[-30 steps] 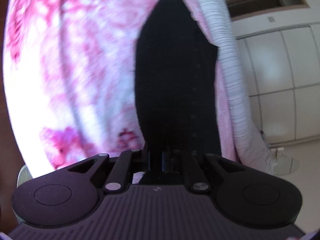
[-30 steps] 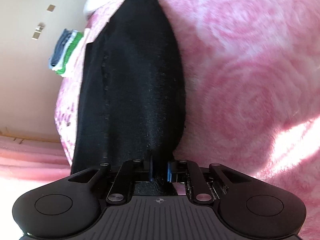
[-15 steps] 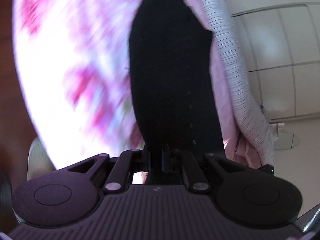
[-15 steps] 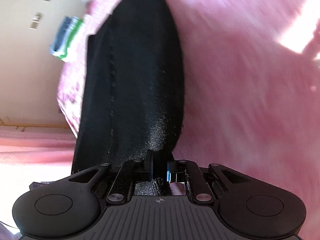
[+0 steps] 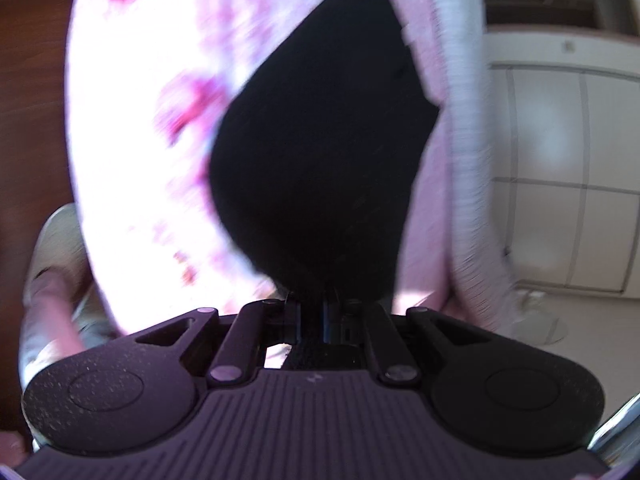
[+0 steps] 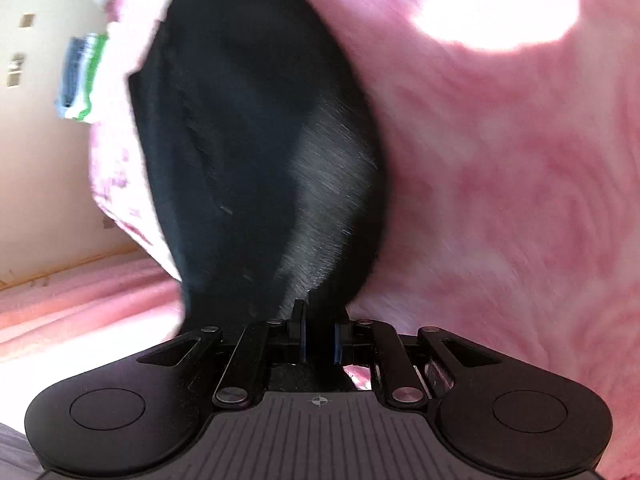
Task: Fold clothes
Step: 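Lift the hem with both grippers and carry it toward the waistband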
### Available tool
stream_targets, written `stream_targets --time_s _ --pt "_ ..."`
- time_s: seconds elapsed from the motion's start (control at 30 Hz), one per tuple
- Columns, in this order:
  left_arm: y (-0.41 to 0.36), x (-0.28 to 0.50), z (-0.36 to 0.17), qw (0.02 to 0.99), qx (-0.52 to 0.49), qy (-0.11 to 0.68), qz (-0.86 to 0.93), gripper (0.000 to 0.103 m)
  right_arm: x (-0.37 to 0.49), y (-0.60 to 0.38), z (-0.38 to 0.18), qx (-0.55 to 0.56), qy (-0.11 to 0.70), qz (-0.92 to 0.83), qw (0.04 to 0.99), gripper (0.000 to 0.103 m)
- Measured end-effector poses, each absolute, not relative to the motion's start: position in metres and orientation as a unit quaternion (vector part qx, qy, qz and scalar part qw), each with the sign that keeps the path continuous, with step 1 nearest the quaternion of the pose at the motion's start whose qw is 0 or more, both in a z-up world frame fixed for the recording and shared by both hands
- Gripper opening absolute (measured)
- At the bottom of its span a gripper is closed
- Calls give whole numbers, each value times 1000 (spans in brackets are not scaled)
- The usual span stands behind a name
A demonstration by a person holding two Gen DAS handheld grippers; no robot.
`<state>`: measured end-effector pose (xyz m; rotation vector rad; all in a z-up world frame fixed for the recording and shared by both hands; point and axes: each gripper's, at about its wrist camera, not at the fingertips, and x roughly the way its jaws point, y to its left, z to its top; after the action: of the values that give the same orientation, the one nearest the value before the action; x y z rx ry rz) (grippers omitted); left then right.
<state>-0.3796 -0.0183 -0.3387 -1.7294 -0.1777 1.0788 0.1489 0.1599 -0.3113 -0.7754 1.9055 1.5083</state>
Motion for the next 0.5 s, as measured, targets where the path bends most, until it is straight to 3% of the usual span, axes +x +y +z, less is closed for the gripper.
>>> stream_targets --time_s 0.23,0.3,0.33,0.37,0.43,0.5 --pt "72 -406 -320 567 -668 -113 468 8 118 256 -273 -199 675 629 331 12" --pt "102 -414 -318 566 -653 -102 493 20 105 285 -272 -163 666 640 346 24" --pt "116 -418 -318 563 -647 -95 505 33 102 296 -271 -151 652 650 359 39" --pt "126 -423 -318 560 -641 -91 516 32 98 305 -270 -139 639 659 372 52" --pt "134 -437 -314 568 -622 -89 532 36 90 317 -267 -120 614 671 397 59" --pt "140 -440 -312 569 -610 -52 548 44 86 323 -266 -127 595 680 410 59"
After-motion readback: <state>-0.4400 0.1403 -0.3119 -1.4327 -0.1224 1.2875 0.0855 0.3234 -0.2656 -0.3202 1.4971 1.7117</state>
